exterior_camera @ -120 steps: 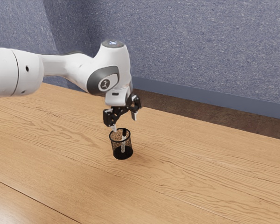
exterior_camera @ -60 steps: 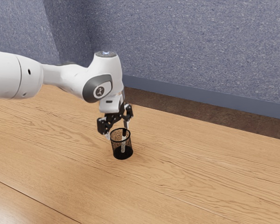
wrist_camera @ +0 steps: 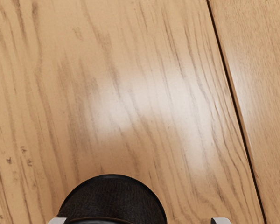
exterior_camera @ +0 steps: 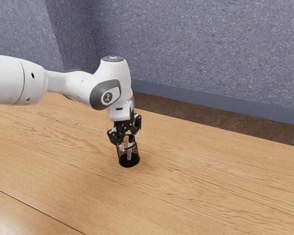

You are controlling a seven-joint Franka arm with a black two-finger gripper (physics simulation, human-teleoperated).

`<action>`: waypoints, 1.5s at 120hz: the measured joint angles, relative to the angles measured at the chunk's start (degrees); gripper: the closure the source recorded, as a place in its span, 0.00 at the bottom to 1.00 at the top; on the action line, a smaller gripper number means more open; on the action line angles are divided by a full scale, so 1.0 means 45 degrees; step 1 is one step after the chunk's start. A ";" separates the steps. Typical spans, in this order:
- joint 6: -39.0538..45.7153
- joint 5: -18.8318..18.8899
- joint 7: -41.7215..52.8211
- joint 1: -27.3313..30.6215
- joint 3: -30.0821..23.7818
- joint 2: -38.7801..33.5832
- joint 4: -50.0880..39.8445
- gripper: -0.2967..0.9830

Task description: Take the marker out of the pen holder and place it to the left of the pen holder.

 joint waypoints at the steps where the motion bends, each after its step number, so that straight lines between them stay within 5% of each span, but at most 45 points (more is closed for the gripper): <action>1: 0.0000 -0.0006 -0.0011 -0.0001 -0.0003 0.0002 0.0000 0.48; 108: 0.0116 -0.0087 -0.0583 -0.0070 -0.0059 0.0195 0.0450 0.57; 180: 0.0199 -0.0106 -0.0601 0.0057 -0.0047 0.0103 0.0580 0.79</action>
